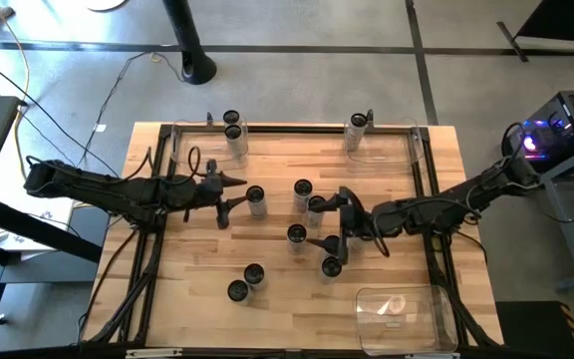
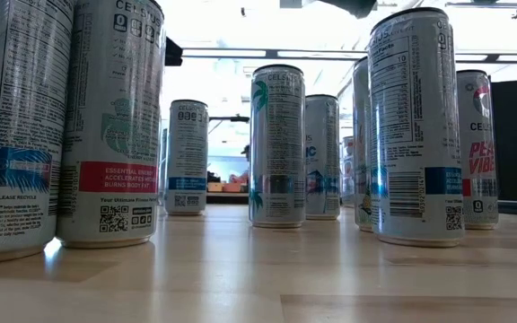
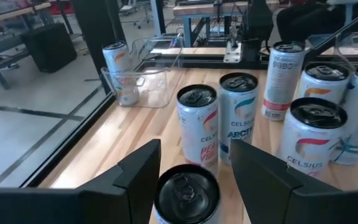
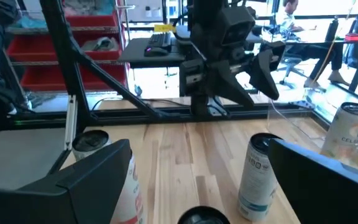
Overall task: Sort soda cans
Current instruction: Put the white-yellow soda cans into the top left transparent bin
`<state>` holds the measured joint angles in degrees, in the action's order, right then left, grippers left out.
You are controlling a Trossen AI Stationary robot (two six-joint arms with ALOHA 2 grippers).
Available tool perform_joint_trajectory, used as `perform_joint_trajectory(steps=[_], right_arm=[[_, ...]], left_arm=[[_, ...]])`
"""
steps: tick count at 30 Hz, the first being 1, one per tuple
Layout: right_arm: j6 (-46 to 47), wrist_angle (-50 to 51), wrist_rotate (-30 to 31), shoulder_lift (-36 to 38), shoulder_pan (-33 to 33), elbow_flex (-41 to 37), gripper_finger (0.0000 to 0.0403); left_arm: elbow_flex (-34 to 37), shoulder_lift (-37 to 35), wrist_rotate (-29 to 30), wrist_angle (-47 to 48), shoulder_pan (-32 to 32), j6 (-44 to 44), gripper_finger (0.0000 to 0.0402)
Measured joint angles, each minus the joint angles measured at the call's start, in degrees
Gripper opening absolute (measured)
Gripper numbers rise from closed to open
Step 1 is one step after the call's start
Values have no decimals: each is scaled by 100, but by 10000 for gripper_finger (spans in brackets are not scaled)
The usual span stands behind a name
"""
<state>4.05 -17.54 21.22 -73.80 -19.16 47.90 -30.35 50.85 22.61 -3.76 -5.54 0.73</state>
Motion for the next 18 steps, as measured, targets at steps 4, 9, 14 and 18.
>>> perform_joint_trajectory(steps=[4, 9, 14, 18], right_arm=[[53, 23, 1, -1, 0, 0, 376], [103, 18, 3, -2, 0, 0, 376], [99, 11, 5, 0, 0, 0, 376], [87, 13, 5, 0, 0, 0, 376]], left_arm=[[0, 2, 0, -85, -77, 0, 186], [0, 2, 0, -91, -105, 20, 186], [0, 2, 2, -93, -103, 98, 186], [0, 2, 2, -137, -103, 102, 186]])
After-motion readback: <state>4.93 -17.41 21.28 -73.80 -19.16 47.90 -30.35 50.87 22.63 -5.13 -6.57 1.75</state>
